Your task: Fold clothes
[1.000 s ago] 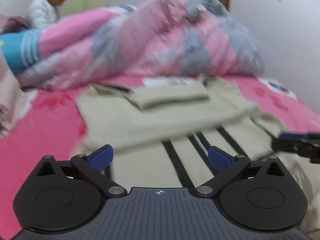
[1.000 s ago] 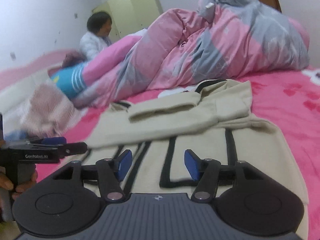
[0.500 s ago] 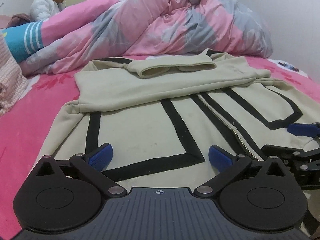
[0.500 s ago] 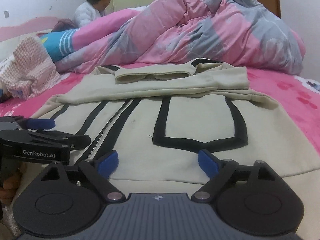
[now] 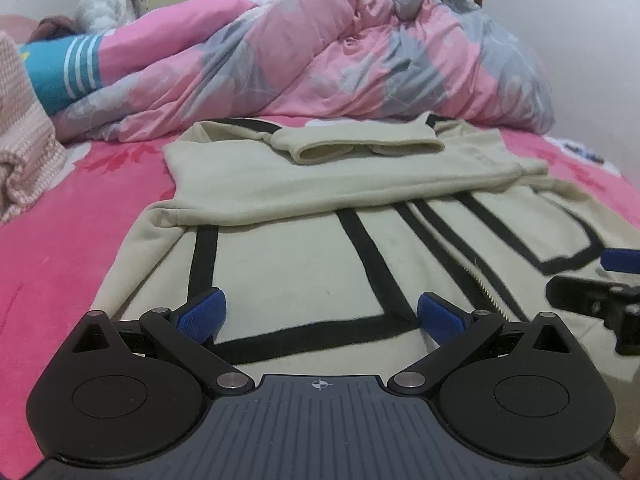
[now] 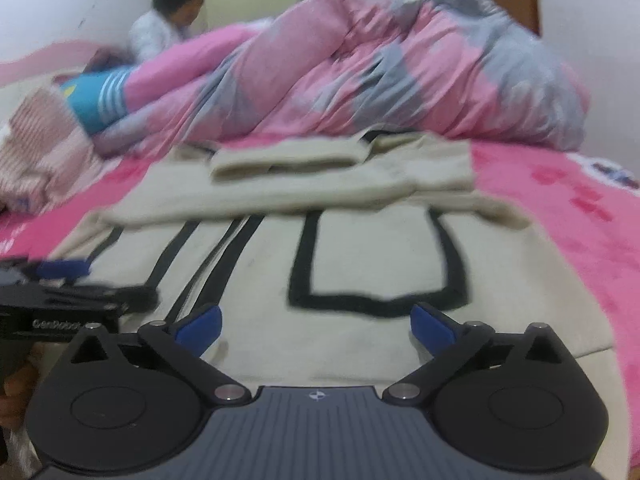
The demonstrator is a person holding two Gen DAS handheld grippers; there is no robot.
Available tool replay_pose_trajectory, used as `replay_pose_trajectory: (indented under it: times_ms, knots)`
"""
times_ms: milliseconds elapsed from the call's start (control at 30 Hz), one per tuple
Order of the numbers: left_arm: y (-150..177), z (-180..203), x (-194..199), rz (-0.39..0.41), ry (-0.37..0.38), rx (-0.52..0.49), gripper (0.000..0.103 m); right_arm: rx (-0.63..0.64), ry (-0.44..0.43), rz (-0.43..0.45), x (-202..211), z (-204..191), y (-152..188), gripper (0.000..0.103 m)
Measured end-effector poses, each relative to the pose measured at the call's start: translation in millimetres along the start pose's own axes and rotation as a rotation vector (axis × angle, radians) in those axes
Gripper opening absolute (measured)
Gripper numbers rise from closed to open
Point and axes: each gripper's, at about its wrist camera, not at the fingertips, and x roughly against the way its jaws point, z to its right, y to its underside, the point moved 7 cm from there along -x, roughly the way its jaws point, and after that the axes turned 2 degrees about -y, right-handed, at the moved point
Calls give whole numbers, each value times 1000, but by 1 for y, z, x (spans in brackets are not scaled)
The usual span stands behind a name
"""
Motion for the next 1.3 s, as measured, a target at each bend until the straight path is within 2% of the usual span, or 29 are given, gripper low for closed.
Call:
replay_pose_trajectory:
  times_ms: [167, 267, 500, 800, 1300]
  knots:
    - [3, 4, -3, -10, -22, -51, 103, -21, 52, -14, -4, 10, 0, 103]
    - [3, 5, -5, -25, -31, -47, 103, 15, 84, -12, -4, 4, 2, 103]
    - [3, 2, -7, -56, -19, -28, 103, 3, 71, -55, -3, 6, -1, 103]
    - [3, 2, -5, -54, -13, -25, 103, -12, 56, -108, -2, 7, -4, 103]
    - [1, 3, -5, -47, -19, -32, 103, -2, 91, -105, -1, 3, -3, 103]
